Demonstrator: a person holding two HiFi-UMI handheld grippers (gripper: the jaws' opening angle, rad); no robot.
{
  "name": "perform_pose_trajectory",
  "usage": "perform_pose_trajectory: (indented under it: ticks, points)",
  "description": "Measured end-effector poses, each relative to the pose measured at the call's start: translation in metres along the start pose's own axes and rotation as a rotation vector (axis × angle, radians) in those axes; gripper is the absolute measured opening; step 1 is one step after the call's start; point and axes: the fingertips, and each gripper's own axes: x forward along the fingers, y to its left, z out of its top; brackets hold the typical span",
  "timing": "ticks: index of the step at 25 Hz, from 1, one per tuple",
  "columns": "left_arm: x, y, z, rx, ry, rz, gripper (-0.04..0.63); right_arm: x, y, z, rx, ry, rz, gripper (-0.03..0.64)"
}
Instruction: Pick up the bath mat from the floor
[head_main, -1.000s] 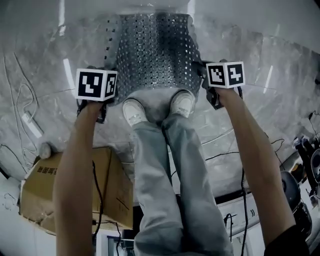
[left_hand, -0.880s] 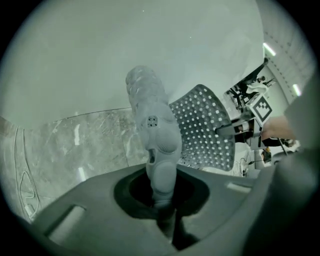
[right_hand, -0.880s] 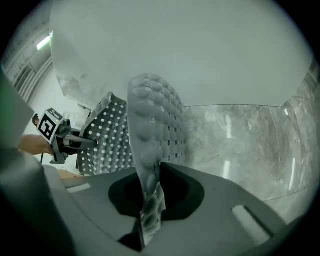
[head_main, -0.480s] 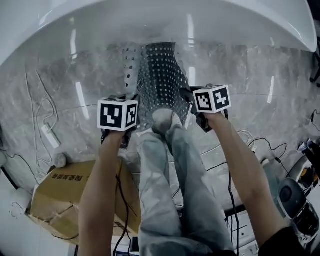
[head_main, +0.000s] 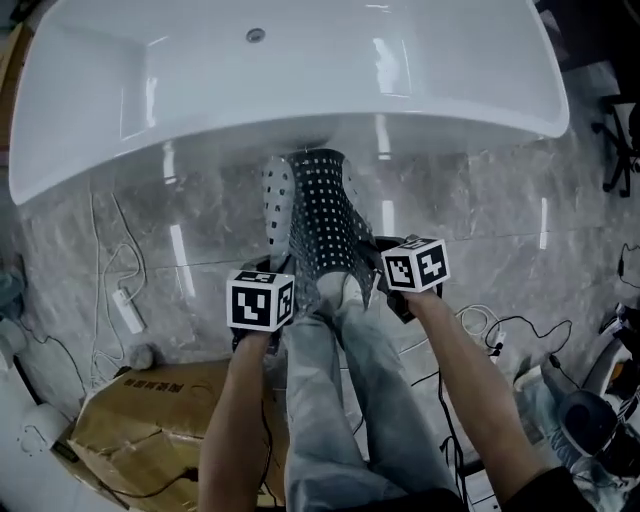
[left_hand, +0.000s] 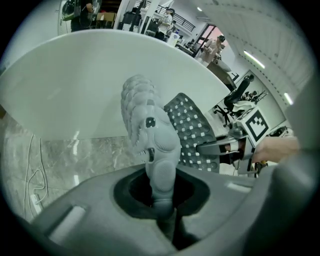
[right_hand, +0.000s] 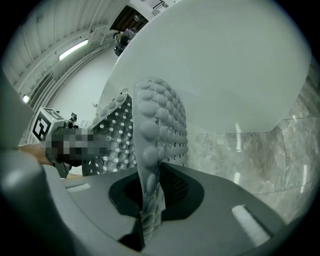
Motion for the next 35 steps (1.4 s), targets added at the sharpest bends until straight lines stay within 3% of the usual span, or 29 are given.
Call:
perform_pose_trajectory:
  ticks: [11, 19, 27, 35]
  points:
    - [-0.087, -0.063, 0.01, 0.03, -0.03, 0.021, 0.028, -0.09, 0.066, 0.012, -0.058, 0.001, 0.013, 0.025]
    - [-0.182, -0.126, 0.023, 0.133, -0.069, 0.032, 0.029, -0.177, 0.13, 0.023, -0.1, -0.052, 0.039, 0.025]
    - [-0.274, -0.17, 0.068, 0.188, -0.229, 0.043, 0.031, -0.246, 0.2, 0.062, -0.16, -0.21, 0.079, 0.025]
    - [-0.371, -0.198, 0.151, 0.289, -0.481, 0.073, 0.029, -0.33, 0.257, 0.16, -0.307, -0.429, 0.072, 0.025]
